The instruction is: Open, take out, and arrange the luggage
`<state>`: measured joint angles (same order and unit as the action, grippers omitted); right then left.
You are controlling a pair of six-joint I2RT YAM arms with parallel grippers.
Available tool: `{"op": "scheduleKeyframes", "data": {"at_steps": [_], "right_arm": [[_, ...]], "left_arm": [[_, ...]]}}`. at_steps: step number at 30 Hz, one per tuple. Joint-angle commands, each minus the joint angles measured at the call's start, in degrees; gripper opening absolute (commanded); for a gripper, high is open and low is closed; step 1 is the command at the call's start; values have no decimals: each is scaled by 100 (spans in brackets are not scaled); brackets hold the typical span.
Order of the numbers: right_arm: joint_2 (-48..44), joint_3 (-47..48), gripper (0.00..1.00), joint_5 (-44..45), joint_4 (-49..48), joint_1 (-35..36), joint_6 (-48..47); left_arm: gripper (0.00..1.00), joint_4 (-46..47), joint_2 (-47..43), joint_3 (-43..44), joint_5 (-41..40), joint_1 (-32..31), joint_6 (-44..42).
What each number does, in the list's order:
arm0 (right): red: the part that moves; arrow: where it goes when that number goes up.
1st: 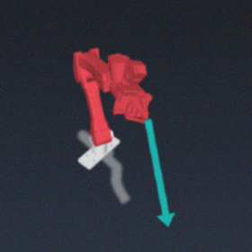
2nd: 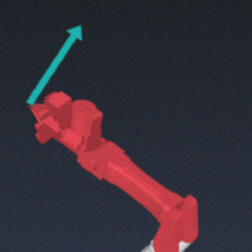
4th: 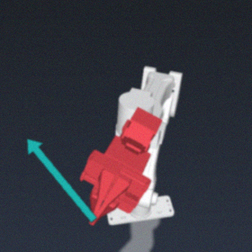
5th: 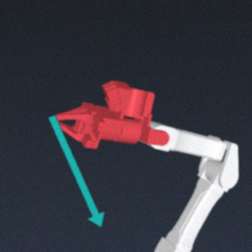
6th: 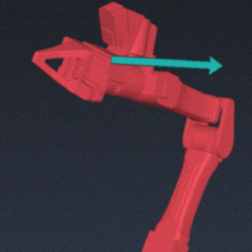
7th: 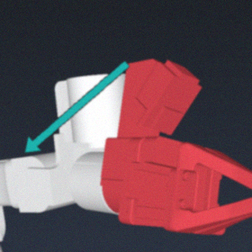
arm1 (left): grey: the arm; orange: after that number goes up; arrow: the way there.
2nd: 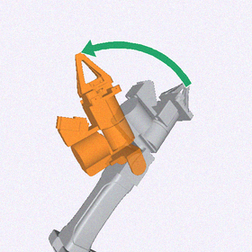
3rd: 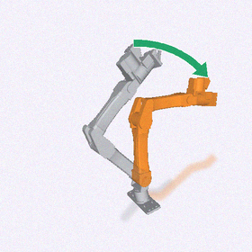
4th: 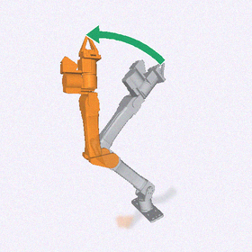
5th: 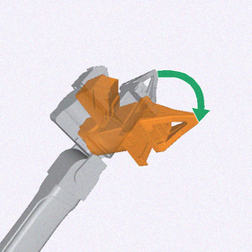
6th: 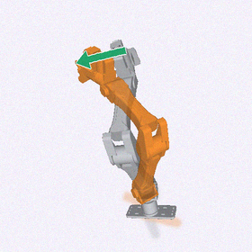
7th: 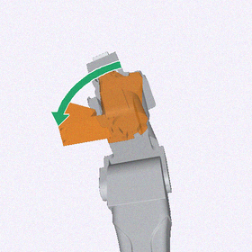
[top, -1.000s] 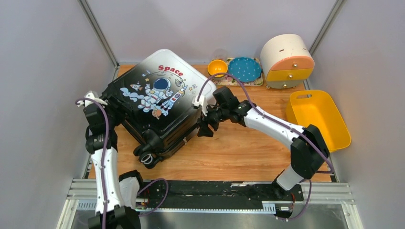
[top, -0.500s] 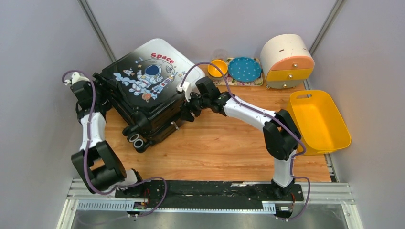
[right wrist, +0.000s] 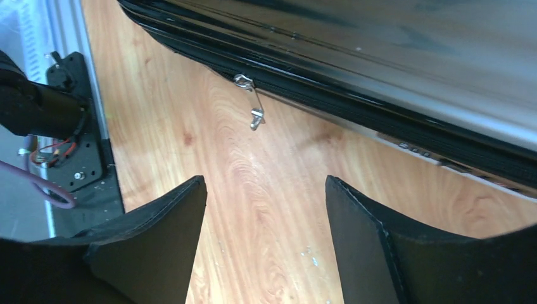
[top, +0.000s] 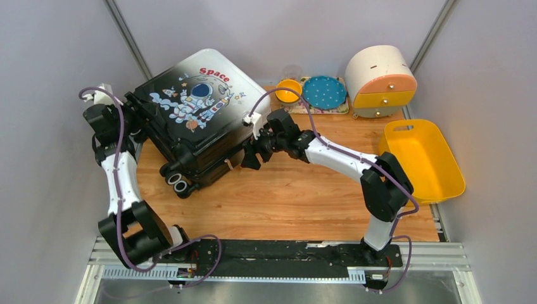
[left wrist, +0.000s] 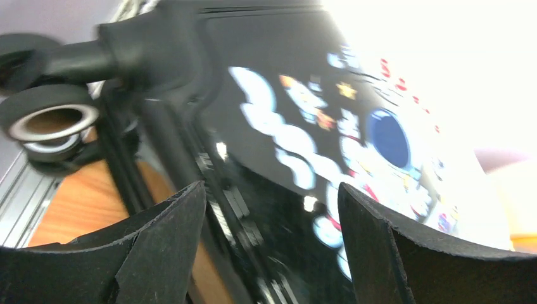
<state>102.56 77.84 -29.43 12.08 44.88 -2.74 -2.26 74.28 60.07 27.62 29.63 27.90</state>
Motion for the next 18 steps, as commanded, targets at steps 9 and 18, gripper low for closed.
{"op": "scheduleKeyframes", "data": {"at_steps": [9,18], "right_arm": [[764,-1026,74,-1152,-4239,56,1987],[1468,-894,73,-1311,-5224,108,2717]], "left_arm": [[85,-336,-1759,-515,1975,-150,-646],[86,-749,-1909,-181,1958,-150,-724]]}}
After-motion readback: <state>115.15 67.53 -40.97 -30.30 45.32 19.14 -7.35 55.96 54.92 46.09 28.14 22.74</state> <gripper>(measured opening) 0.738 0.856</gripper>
